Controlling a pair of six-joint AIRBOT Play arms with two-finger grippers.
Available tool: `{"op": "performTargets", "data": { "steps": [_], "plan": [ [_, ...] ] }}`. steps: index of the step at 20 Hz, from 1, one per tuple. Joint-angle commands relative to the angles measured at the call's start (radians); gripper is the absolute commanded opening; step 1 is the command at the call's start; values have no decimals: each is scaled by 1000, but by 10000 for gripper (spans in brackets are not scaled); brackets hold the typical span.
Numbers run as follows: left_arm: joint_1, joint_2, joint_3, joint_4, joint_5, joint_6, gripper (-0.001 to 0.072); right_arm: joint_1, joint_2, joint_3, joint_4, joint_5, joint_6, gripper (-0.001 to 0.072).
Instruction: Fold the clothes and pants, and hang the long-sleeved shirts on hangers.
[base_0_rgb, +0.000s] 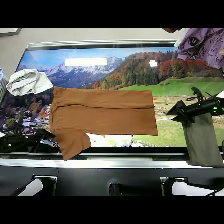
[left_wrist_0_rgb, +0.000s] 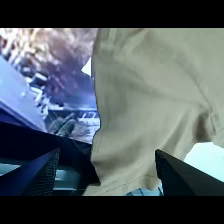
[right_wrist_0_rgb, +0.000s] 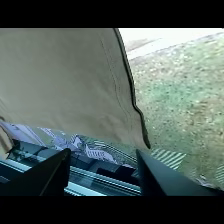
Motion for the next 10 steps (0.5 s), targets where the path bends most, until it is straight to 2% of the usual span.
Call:
{"op": "performTargets", "data": {
  "steps": [1,8,9,10],
  "plan": [
    [-38,12,-56,-38,67,20,669,-2,5,-18,21,-28,-6,481],
    [-158,-91,-56,-115,181,29,661,-1,5,-18,26,-35,-6,481],
    [-170,-96,-56,-124,189,28,640,-1,5,-18,23,-35,-6,481],
    [-179,-100,-56,-126,188,28,492,-2,5,-18,18,-35,-7,481]
  ]
}}
